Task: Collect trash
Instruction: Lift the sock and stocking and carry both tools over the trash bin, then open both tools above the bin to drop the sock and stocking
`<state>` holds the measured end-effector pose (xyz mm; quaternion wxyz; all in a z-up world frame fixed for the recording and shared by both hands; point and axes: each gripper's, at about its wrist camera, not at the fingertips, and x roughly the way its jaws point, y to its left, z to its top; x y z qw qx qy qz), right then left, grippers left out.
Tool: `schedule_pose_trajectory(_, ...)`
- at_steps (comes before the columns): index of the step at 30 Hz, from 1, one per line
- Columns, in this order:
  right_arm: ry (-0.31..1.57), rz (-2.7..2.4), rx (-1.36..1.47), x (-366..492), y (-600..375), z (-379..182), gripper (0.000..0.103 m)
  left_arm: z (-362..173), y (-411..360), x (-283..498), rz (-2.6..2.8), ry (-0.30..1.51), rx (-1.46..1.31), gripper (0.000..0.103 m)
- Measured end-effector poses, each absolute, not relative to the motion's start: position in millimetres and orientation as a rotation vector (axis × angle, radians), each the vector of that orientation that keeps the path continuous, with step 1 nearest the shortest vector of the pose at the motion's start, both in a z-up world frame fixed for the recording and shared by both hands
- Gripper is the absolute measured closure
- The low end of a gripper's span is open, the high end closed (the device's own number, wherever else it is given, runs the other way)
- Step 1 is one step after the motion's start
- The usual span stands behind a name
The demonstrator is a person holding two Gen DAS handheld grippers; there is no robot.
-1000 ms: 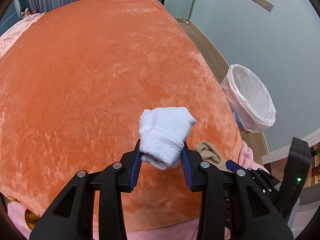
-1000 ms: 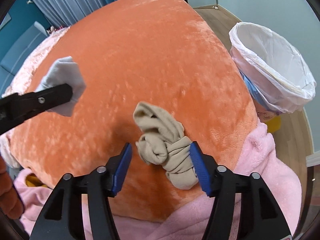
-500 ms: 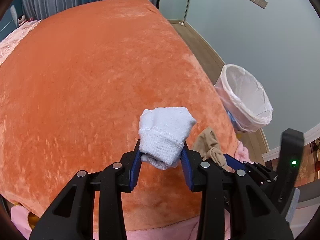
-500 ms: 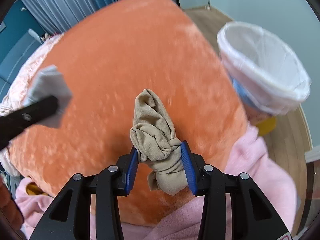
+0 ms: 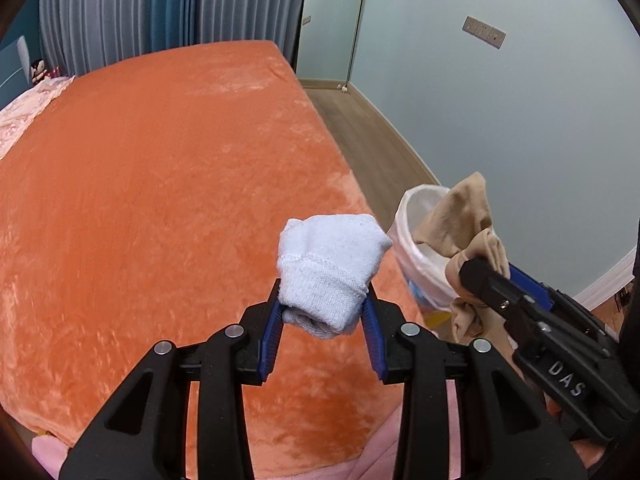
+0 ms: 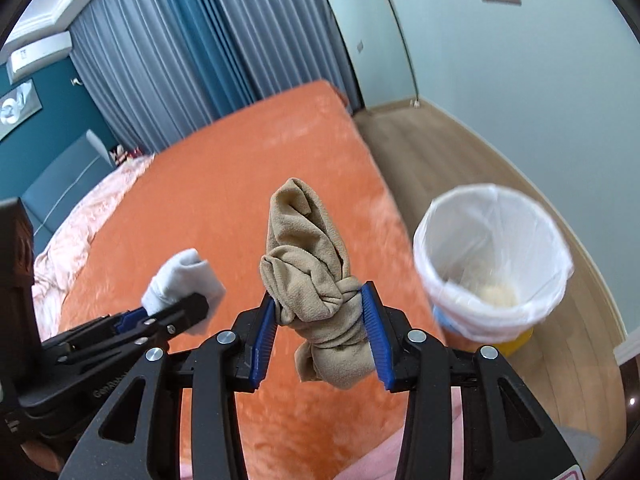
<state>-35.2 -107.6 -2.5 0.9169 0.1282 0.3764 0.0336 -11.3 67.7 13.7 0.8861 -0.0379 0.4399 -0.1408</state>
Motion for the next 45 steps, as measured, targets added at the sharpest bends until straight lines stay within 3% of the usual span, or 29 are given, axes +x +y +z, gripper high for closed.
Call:
schedule_pose_trajectory(18, 0.645, -0.051, 0.324, -36, -189, 38, 0.063, 49, -9, 6, -0.403, 0.835, -0.028, 0.068)
schedule_pose_trajectory(37, 0.662, -0.181, 0.378, -6, -262, 13, 0.062, 32, -116, 56, -0.575, 0.856, 0.032, 0.067)
schedule_pose_trajectory(45, 0.675, -0.207, 0.407, 19, -283, -1, 0.059, 19, -145, 84, -0.6, 0.88, 0.011, 0.062)
